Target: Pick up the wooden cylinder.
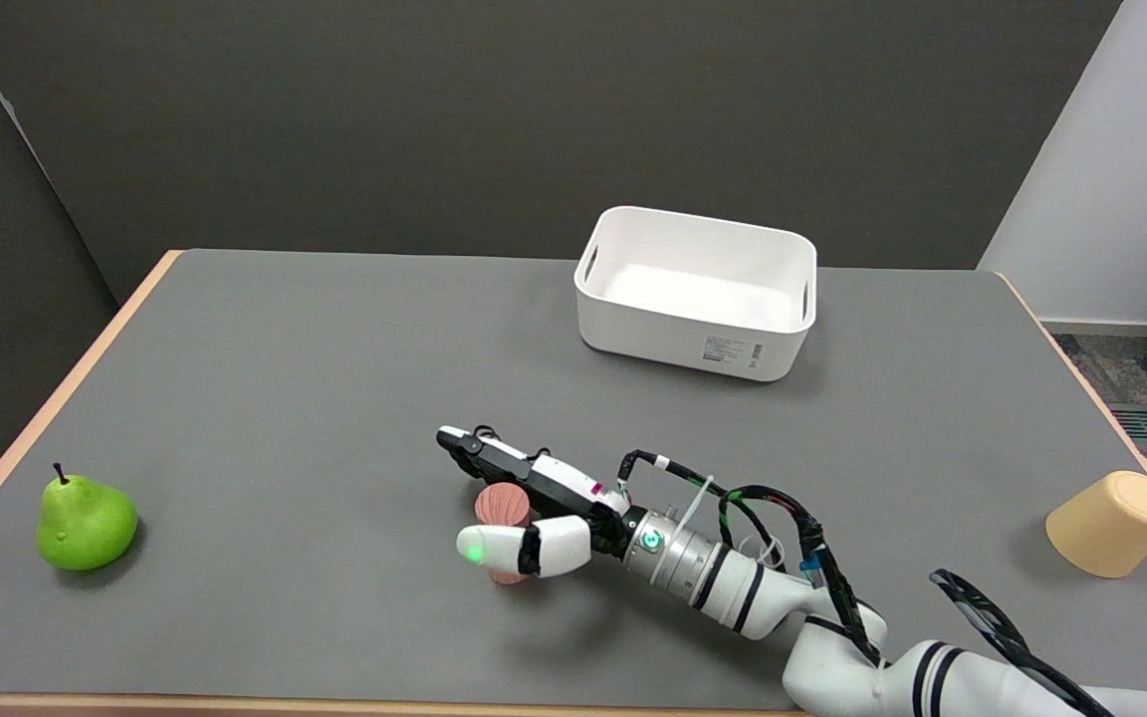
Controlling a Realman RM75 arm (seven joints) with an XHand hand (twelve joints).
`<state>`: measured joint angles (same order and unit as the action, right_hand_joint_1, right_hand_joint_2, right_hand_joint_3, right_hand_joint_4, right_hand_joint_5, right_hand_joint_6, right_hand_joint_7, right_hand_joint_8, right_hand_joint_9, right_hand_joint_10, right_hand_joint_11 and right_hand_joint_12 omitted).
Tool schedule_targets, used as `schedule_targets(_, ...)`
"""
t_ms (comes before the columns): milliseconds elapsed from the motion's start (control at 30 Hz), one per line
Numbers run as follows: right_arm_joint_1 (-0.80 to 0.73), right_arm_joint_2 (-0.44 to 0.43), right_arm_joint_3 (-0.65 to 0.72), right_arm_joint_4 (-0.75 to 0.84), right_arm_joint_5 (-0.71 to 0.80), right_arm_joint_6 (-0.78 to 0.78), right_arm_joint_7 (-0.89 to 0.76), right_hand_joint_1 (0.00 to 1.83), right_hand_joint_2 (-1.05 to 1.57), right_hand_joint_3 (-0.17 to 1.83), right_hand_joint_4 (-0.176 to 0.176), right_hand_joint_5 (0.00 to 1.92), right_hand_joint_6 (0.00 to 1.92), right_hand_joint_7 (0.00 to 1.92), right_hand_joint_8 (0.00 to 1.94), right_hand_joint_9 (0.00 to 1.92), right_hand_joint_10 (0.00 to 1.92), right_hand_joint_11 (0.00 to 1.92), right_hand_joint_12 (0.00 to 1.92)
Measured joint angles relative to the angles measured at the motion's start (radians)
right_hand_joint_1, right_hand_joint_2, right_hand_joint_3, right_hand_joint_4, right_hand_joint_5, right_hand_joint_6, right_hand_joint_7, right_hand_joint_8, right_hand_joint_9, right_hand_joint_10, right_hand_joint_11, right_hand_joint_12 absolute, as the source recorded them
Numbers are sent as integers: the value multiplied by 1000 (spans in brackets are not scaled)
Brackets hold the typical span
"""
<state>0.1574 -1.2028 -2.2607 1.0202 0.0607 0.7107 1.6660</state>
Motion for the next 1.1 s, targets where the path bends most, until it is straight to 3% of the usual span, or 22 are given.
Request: schedule_targets(1100,19,-14,-3,-41,-47,-28,-1,675,614,737,-176,-1,24,-1,-1,-1,-1,-1,-1)
